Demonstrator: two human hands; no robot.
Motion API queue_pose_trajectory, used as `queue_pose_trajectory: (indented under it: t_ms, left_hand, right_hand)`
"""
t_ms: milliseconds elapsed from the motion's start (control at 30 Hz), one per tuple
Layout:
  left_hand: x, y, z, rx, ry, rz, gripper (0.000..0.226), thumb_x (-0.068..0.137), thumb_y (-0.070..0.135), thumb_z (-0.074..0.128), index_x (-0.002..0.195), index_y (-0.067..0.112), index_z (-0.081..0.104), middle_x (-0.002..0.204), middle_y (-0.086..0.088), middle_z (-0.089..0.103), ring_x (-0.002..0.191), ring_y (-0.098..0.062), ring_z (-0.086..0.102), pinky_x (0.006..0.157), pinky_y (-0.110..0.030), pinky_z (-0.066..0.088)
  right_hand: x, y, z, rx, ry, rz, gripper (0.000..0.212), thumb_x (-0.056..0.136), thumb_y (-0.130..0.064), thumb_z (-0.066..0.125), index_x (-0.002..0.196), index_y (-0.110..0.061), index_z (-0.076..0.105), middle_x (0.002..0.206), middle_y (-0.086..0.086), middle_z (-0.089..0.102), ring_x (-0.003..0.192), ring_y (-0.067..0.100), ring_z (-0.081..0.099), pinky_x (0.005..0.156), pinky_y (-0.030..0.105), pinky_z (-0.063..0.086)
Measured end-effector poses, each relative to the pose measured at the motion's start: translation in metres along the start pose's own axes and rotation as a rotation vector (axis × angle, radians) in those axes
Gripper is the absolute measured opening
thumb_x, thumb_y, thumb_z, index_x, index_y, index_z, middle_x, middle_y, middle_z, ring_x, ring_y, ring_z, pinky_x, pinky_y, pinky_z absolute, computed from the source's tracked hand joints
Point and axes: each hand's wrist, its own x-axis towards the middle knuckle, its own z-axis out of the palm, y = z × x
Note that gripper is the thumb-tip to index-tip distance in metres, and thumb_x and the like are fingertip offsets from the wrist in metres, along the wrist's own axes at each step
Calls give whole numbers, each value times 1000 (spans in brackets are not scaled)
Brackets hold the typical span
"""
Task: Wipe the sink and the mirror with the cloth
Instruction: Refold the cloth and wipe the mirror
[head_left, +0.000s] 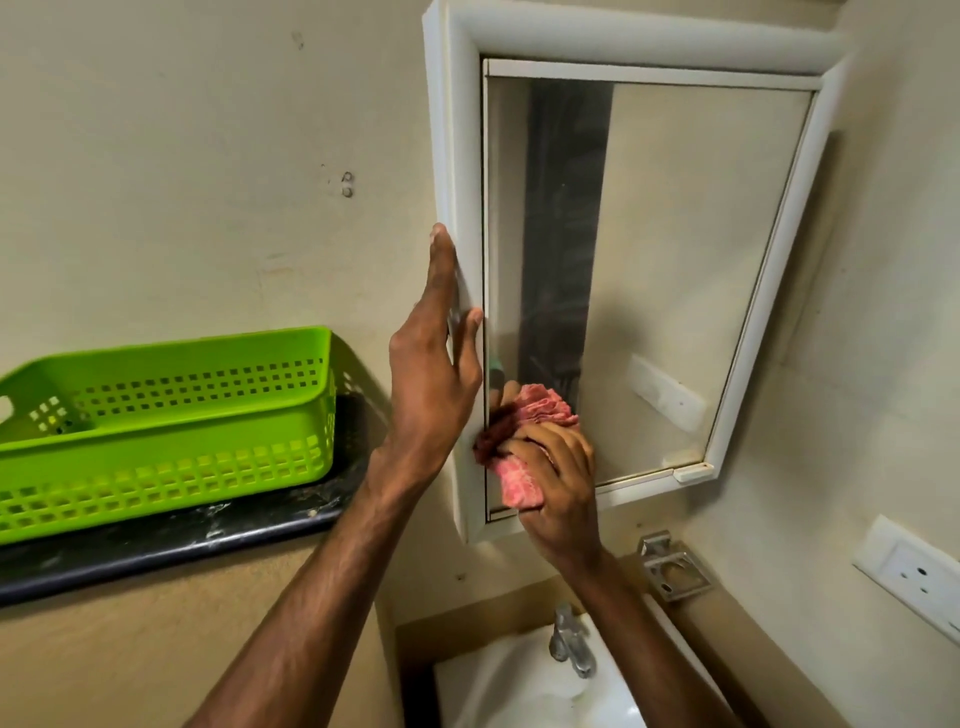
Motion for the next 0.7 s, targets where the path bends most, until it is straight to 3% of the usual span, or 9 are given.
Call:
queue_pose_trajectory:
  t_ms: [100,167,233,300,367,400,467,567,700]
  left_hand:
    - [-1,4,0,2,6,-10,76,101,12,57,163,18,13,166,2,28,146,-18,45,111,-43,48]
    - [-2,5,1,17,19,-17,76,101,12,57,163,20,13,164,-1,34,142,-22,50,111,-43,49]
    - [-4,6,3,37,36,-23,75,102,13,55,163,19,12,159,-9,43,133,-30,58,108,-42,50]
    - [-6,6,6,64,54,-19,75,101,11,53,163,19,11,148,-21,53,120,-37,63,100,-40,51]
    - [-8,4,8,82,55,-19,76,102,10,51,163,22,8,145,-21,55,117,-38,63,97,-39,51]
    - [-8,3,9,90,55,-16,77,102,11,50,163,24,5,146,-20,54,119,-37,63,98,-38,51]
    - [-10,1,13,100,69,-7,77,104,15,49,163,30,1,155,-12,46,132,-31,56,104,-35,50]
    - [-11,-4,25,112,118,1,72,107,20,43,163,31,-1,169,7,19,154,-11,30,121,-34,36]
    - [-11,-14,46,74,160,23,64,110,25,35,163,12,3,172,2,2,159,-13,8,128,-44,21]
  right_hand:
    - [16,6,-6,-2,85,125,55,89,-23,78,139,-21,56,138,2,53,131,23,49,112,50,47]
    - [30,10,-11,46,171,238,50,96,-21,67,145,-20,54,145,2,50,138,18,44,110,57,50]
    - [33,3,-10,80,150,284,54,101,-27,59,154,-23,48,157,1,42,148,17,37,116,57,44]
    - [27,-14,-4,34,5,278,73,97,-55,58,162,-30,34,171,2,20,157,23,22,127,51,29]
    - [19,-33,4,-19,-143,276,88,91,-83,36,165,-36,22,176,8,-3,163,29,1,130,54,12]
    - [17,-39,8,-25,-177,279,88,91,-85,25,165,-38,19,176,10,-8,163,31,-5,130,56,2]
    - [21,-42,12,-43,-153,260,75,98,-78,19,164,-42,17,176,8,-6,163,31,-6,130,53,-4]
    - [32,-25,15,-138,-12,172,60,108,-55,36,163,-39,21,177,-2,3,164,26,6,131,49,7]
    - [42,-2,22,-203,18,144,79,102,-35,52,167,-24,8,176,-1,8,163,24,12,131,45,4]
